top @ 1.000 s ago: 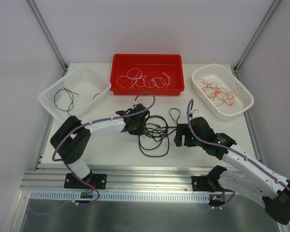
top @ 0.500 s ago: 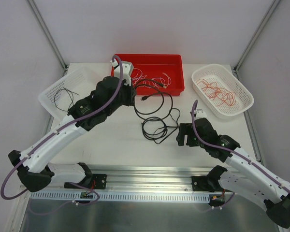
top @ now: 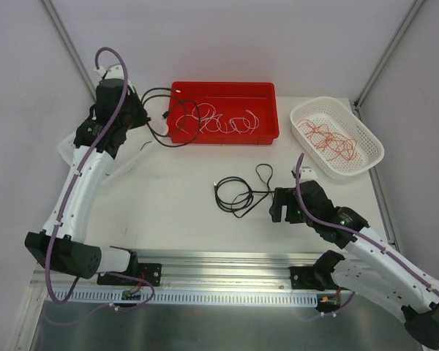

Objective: Untangle the cables

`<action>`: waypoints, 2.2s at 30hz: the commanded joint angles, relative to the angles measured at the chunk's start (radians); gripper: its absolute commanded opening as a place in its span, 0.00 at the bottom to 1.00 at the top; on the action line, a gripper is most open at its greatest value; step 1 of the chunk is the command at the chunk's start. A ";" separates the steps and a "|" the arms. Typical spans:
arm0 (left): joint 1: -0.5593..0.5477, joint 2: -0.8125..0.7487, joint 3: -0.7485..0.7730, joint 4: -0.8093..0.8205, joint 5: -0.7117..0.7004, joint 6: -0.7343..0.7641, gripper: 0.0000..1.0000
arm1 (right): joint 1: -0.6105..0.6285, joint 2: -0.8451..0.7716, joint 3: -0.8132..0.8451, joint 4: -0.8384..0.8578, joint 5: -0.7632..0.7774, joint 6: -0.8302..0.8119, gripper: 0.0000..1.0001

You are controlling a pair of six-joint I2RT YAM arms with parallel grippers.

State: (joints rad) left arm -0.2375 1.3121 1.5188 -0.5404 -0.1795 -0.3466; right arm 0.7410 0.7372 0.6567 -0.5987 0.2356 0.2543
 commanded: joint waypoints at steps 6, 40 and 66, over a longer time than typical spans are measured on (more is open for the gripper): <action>0.332 0.169 0.116 0.017 0.095 -0.126 0.00 | 0.001 -0.041 0.032 -0.053 0.053 -0.035 0.93; 0.256 -0.145 -0.465 0.119 0.311 -0.049 0.99 | -0.081 0.254 0.152 0.026 -0.037 -0.168 0.93; -0.525 0.325 -0.402 0.154 0.014 -0.350 0.78 | -0.166 0.441 0.166 0.056 -0.105 -0.193 0.90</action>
State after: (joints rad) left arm -0.7586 1.5940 1.0561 -0.3882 -0.1162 -0.6872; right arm 0.6106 1.2156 0.8410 -0.5430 0.1028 0.0669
